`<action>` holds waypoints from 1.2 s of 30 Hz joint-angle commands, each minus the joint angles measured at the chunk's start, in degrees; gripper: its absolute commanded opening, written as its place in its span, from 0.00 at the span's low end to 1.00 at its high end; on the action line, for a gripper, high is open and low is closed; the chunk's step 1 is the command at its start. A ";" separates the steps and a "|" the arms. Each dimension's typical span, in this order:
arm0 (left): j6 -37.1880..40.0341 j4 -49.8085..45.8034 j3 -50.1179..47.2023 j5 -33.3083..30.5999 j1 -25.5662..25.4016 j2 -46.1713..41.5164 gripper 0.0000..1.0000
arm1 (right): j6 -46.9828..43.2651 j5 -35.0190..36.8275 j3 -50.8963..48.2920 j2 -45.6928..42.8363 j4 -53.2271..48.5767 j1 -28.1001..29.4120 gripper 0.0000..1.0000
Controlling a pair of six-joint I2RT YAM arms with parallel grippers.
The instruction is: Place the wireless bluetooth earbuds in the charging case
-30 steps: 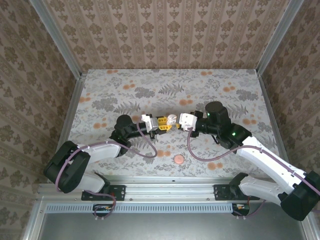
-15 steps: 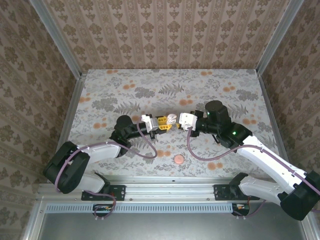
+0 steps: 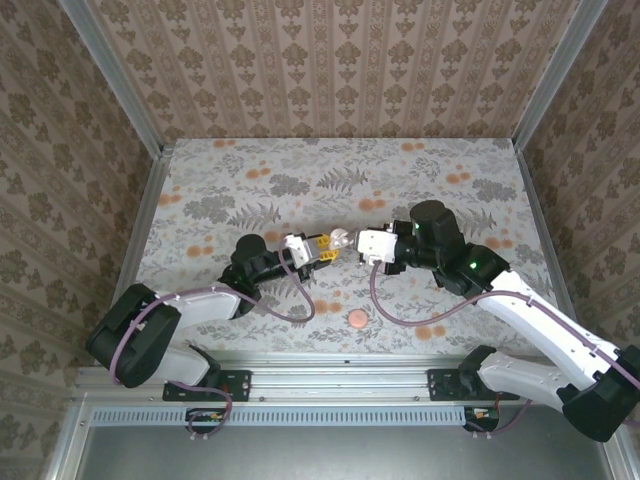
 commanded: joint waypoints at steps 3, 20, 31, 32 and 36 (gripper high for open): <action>6.06 -5.07 0.32 -0.80 -0.47 -2.48 0.00 | -7.71 7.03 2.55 1.06 -4.73 2.26 0.18; 7.85 -6.29 0.04 0.57 -1.01 -3.80 0.00 | -9.09 5.58 4.11 6.33 -0.96 6.20 0.18; 8.03 -6.13 0.06 0.75 -1.41 -3.83 0.00 | -10.30 7.42 4.10 8.26 0.04 6.58 0.18; 8.02 -6.04 0.06 0.74 -1.45 -3.86 0.00 | -10.35 7.77 4.06 8.35 0.06 6.54 0.18; 8.03 -5.87 0.03 0.83 -1.49 -3.92 0.00 | -10.66 9.01 4.01 8.59 0.24 6.57 0.18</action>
